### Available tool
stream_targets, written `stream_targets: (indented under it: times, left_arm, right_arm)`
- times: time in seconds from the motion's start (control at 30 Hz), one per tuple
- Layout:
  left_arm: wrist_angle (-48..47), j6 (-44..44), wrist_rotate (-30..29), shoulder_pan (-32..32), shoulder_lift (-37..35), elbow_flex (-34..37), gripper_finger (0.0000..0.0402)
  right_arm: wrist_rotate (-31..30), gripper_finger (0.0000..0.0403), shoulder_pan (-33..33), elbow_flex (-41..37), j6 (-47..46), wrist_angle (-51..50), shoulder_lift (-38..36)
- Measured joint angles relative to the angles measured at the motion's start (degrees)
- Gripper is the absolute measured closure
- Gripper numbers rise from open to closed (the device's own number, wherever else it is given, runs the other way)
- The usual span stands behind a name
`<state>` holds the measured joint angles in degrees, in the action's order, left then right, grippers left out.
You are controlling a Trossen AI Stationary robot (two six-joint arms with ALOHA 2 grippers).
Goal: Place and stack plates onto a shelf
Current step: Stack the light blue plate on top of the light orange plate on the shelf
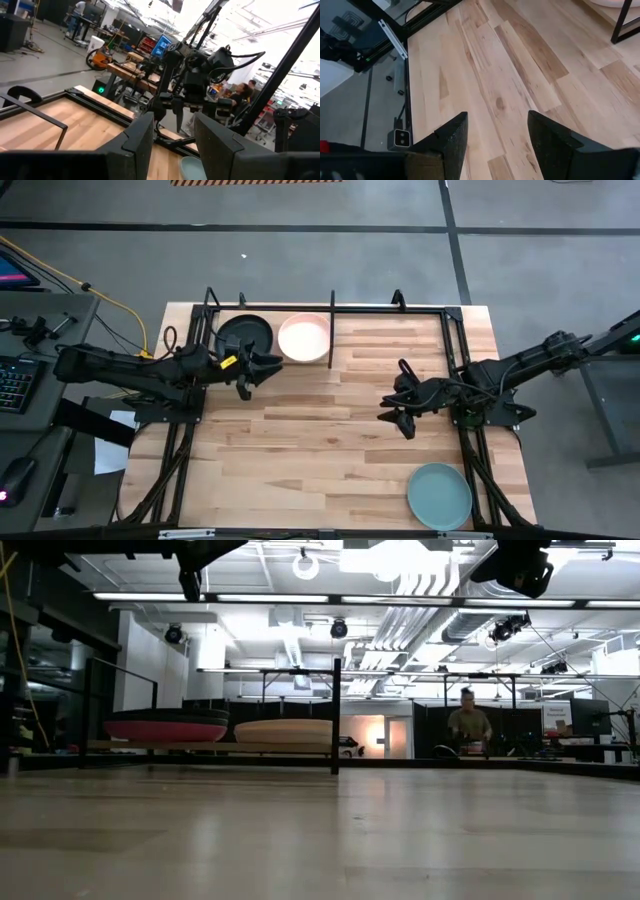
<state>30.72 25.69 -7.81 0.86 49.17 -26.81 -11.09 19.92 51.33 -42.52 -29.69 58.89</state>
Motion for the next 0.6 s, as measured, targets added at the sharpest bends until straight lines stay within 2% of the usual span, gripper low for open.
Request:
stream_targets:
  times: [0.6]
  left_arm:
    - [0.0, -4.5, -0.2, 0.0, 0.0, 0.0, 0.0271]
  right_arm:
    - [-0.4, 0.0215, 0.0, 0.0, 0.6, 0.0, 0.0]
